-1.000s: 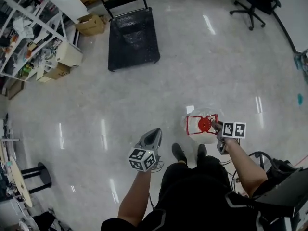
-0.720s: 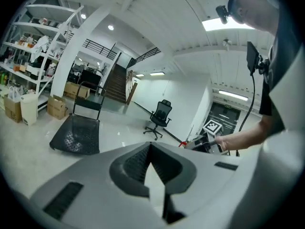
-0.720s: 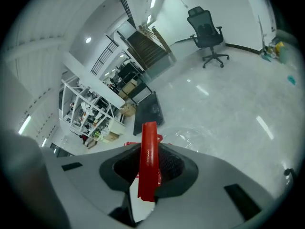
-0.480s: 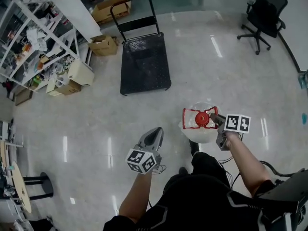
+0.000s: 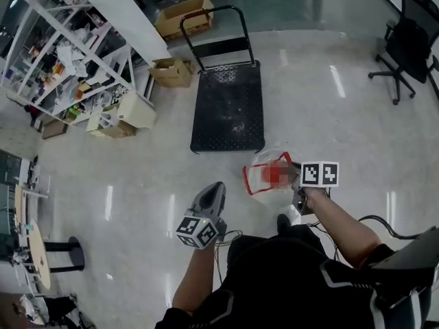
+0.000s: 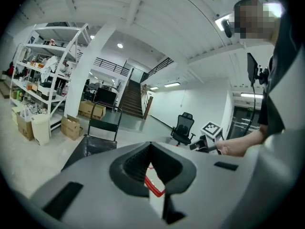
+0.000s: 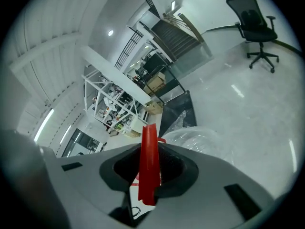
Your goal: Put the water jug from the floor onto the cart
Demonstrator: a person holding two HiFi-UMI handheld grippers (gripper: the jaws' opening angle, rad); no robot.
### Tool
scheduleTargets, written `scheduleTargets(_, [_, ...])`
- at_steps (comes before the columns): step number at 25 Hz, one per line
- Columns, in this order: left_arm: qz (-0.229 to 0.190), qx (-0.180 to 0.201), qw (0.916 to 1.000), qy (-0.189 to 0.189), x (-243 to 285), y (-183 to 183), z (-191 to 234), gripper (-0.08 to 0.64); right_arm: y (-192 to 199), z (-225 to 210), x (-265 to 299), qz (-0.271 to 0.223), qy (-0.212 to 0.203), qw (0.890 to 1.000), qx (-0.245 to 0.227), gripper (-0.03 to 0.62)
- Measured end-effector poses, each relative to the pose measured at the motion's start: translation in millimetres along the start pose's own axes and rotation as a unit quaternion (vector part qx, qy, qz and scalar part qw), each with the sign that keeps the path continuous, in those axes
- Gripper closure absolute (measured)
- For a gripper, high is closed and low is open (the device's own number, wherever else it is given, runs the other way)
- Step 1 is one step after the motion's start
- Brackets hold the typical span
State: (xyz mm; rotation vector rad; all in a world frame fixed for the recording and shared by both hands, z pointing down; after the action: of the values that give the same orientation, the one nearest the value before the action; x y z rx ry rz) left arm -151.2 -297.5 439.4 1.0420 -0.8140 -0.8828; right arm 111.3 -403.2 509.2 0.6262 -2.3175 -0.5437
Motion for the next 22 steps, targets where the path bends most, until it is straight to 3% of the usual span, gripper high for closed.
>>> scheduleTargets(6, [-0.011, 0.002, 0.9997, -0.021, 44.8, -29.3, 49.1, 0.569, -53.2, 18.4, 85.1, 0.026, -0.016, 0.999, -0.015, 0.511])
scheduleTargets(11, [-0.014, 0.005, 0.9998, -0.013, 82.6, -38.2, 109.2, 0.569, -93.9, 24.2, 157.9, 0.020, -0.007, 1.000, -0.018, 0.511])
scheduleTargets(17, [-0.034, -0.002, 0.9994, 0.006, 138.9, -78.3, 185.6, 0.569, -159.7, 44.3, 236.4, 0.013, 0.013, 1.000, -0.020, 0.511])
scheduleTargets(22, [-0.021, 0.003, 0.9998, 0.006, 172.4, -96.5, 246.0, 0.569, -200.1, 58.7, 313.9, 0.006, 0.016, 1.000, -0.017, 0.511])
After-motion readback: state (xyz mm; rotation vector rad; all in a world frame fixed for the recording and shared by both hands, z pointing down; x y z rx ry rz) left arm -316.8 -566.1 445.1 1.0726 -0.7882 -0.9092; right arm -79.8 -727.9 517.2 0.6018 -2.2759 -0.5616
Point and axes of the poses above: the fingertips, and each gripper's own axes: x forward along the fingers, z to its left, y out of its underside, the point moved 6 cm from there along -x, backward along the fingers, and after that the axes turned 8 degrees about -z, right-handed, at the moved point
